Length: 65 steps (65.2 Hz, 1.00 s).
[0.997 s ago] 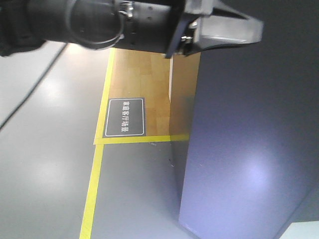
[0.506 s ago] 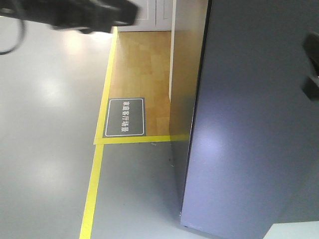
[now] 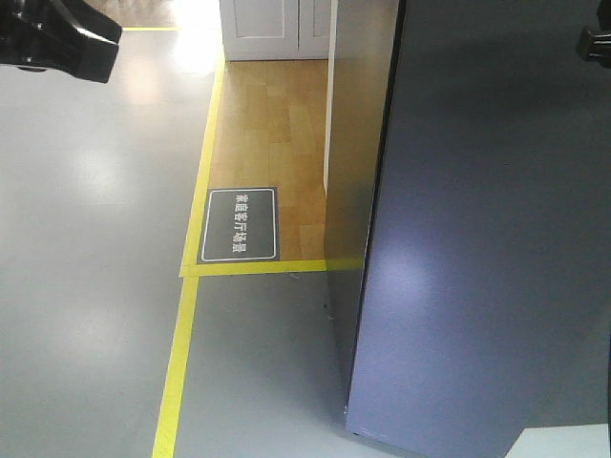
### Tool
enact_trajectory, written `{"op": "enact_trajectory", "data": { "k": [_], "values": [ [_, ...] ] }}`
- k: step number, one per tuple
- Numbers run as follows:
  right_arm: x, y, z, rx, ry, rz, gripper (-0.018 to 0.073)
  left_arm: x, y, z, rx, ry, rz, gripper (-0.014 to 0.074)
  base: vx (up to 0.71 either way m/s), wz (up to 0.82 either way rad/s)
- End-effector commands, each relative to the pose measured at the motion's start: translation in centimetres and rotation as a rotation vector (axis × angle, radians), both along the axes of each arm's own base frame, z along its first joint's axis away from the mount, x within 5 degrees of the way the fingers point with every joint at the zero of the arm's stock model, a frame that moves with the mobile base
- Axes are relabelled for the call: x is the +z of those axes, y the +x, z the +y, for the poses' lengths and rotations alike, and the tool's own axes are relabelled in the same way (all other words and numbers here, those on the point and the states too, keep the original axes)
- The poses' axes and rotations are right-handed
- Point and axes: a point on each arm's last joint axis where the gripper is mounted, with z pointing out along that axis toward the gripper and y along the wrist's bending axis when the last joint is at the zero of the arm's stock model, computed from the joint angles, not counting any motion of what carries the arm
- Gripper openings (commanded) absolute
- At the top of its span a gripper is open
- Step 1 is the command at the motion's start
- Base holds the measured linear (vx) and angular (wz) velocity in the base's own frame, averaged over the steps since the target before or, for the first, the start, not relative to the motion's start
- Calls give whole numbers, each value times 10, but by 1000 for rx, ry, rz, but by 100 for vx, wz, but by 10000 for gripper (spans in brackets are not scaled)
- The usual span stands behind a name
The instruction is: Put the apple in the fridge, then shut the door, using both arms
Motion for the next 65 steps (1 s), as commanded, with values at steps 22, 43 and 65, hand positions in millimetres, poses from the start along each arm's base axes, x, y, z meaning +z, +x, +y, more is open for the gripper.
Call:
{"op": "enact_trajectory", "data": {
  "k": [22,43,65],
  "values": [
    [-5,41,-12,-65,4,-60,507,20,-9,6,15,-57,-99,115,0,0],
    [-23,77,-14,-66,22,-14,507,20,-8,8,28,-35,-110,115,0,0],
    [-17,113,-11,-8,35,44,507,20,-7,10,41,-13,-122,115,0,0]
  ]
}}
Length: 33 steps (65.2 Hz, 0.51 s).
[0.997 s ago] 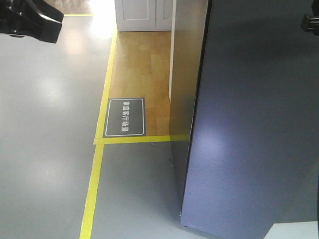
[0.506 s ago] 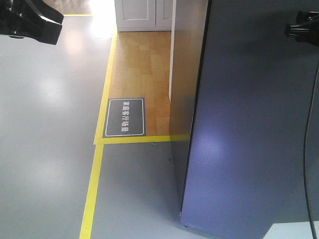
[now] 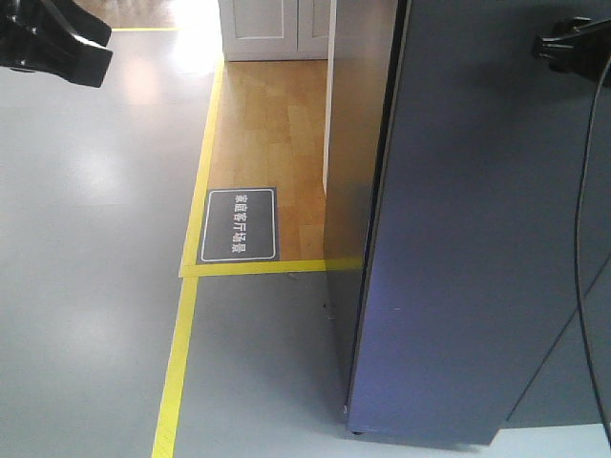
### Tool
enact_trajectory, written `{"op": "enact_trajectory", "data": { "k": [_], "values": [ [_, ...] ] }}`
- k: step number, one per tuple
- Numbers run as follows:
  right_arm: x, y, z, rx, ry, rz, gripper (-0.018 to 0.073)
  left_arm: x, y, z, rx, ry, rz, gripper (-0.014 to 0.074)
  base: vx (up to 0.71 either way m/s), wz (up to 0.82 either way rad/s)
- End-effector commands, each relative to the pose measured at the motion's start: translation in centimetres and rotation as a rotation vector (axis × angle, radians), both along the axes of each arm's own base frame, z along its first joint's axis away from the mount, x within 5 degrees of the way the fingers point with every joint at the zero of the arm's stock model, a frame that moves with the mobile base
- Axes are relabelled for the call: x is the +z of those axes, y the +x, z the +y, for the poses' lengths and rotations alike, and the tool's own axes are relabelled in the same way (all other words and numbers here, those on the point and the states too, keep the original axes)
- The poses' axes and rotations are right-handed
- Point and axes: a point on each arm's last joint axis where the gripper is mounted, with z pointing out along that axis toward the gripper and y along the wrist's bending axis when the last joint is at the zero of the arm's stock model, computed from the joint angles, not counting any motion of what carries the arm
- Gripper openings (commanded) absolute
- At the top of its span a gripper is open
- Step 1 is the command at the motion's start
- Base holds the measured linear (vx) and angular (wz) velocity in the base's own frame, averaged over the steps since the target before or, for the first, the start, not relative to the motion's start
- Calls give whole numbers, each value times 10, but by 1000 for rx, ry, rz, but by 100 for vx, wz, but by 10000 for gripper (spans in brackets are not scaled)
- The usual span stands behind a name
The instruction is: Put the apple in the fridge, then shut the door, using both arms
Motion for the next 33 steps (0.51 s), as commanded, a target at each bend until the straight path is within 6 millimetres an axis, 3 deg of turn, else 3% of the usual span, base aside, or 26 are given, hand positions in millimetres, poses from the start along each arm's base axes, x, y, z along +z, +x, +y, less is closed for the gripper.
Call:
{"op": "enact_trajectory", "data": {
  "k": [1,18,33],
  "values": [
    [27,10,2,10,-53,-85,507,20,-9,6,9,-59,-104,115,0,0],
    [35,27,5,54,-59,-57,507,20,-7,7,26,-48,-110,115,0,0],
    [47,11,11,111,-49,10,491,20,-5,10,70,-36,-121,115,0,0]
  ]
}}
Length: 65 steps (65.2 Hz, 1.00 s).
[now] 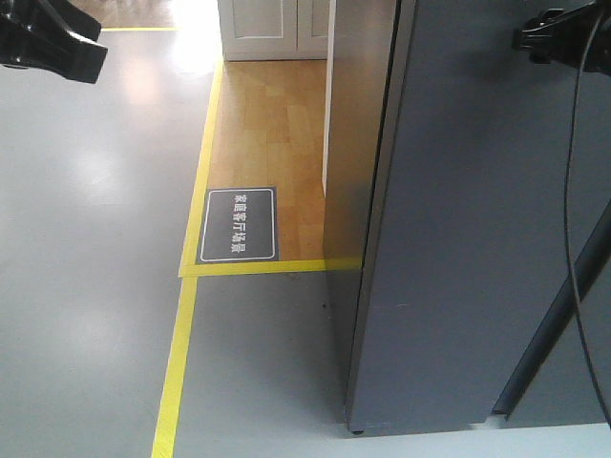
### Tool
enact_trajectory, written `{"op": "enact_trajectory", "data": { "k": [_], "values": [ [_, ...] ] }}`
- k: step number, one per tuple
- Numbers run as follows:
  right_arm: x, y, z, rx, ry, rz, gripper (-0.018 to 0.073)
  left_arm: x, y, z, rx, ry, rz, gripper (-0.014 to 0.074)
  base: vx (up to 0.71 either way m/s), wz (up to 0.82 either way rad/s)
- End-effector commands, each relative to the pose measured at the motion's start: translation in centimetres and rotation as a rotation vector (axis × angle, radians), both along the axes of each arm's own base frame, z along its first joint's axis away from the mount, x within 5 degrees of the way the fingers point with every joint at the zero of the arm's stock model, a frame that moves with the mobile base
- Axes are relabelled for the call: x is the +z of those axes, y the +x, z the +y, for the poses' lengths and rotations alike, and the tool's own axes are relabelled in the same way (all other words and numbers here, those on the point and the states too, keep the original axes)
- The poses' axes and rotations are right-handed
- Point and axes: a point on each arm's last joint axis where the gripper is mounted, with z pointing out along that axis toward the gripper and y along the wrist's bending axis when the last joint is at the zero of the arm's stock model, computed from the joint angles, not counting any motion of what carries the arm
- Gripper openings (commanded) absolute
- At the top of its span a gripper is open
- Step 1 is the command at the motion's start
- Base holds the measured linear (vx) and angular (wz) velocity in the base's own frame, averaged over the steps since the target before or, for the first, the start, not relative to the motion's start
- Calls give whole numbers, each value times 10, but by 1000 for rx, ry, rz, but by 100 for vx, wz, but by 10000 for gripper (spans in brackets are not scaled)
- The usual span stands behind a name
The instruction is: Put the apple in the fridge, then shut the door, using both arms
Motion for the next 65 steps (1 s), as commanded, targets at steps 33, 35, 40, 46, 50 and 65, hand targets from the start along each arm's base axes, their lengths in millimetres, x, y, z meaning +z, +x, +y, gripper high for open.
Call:
{"op": "enact_trajectory", "data": {
  "k": [33,35,40,46,50,65],
  "values": [
    [117,-125,34,260,5,18,-17,24,-3,8,39,-33,-178,115,0,0],
    [122,-133,37,286,-6,15,-15,24,-3,8,39,-31,-176,115,0,0],
    [132,-153,44,362,-8,8,-10,24,-3,9,44,-23,-174,115,0,0],
    [141,-175,53,461,-14,0,-8,23,-5,11,54,-4,-164,115,0,0],
    [147,-191,59,521,-11,-17,-6,23,-8,13,59,3,-153,115,0,0],
    [124,-241,67,592,10,-52,-4,33,-28,25,69,-11,-166,104,0,0]
  ]
}}
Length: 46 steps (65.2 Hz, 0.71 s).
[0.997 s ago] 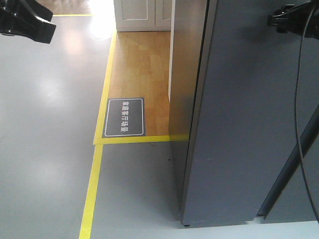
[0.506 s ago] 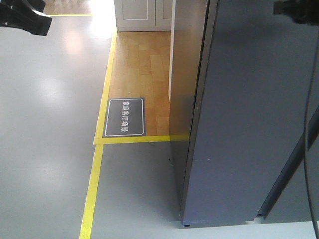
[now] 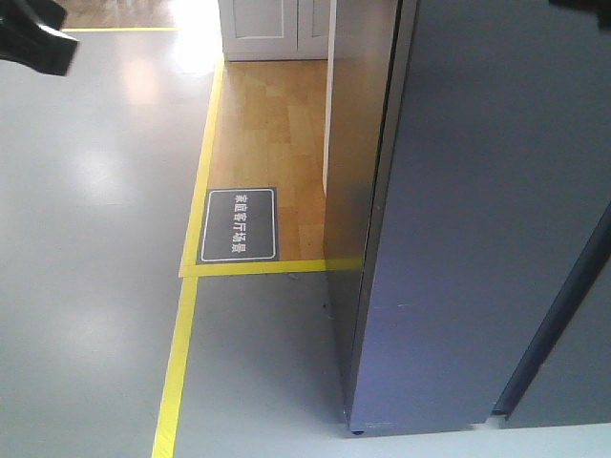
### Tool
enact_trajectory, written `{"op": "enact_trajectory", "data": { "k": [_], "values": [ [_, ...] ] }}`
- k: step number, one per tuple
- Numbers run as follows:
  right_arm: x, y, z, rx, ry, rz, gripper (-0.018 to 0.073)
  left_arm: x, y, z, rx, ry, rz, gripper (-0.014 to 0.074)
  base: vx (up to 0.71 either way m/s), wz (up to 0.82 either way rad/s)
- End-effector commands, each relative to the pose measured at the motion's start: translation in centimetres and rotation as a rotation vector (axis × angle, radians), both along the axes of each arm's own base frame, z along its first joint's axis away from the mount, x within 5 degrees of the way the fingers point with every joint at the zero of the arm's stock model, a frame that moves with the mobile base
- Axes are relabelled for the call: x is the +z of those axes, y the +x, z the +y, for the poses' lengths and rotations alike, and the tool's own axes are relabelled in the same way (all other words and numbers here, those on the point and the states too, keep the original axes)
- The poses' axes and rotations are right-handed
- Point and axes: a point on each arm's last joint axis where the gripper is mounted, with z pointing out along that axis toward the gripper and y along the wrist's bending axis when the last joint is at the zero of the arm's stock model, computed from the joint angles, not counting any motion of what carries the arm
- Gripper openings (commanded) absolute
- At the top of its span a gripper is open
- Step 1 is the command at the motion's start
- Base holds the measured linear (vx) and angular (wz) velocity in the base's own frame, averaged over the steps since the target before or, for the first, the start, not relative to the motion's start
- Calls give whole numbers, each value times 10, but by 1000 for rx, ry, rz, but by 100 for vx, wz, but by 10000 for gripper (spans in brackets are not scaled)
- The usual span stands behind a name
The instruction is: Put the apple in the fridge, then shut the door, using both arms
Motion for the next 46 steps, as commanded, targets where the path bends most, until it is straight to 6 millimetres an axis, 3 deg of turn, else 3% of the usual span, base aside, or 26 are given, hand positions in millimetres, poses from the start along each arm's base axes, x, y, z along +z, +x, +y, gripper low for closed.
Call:
{"op": "enact_trajectory", "data": {
  "k": [1,13,24,33,46],
  "values": [
    [0,-27,3,2,38,-88,-4,26,-22,13,10,-59,-123,100,0,0],
    [-47,-65,2,-25,7,-76,-4,36,-48,27,16,-80,-149,-10,0,0],
    [-94,-98,2,-51,3,-47,-4,26,-71,39,35,-130,-148,-8,0,0],
    [-132,-119,2,-65,-1,-14,-4,-6,-89,47,56,-197,-134,-8,0,0],
    [-175,-140,3,-71,0,19,-4,-84,-109,55,93,-303,-75,-7,0,0]
  ]
}}
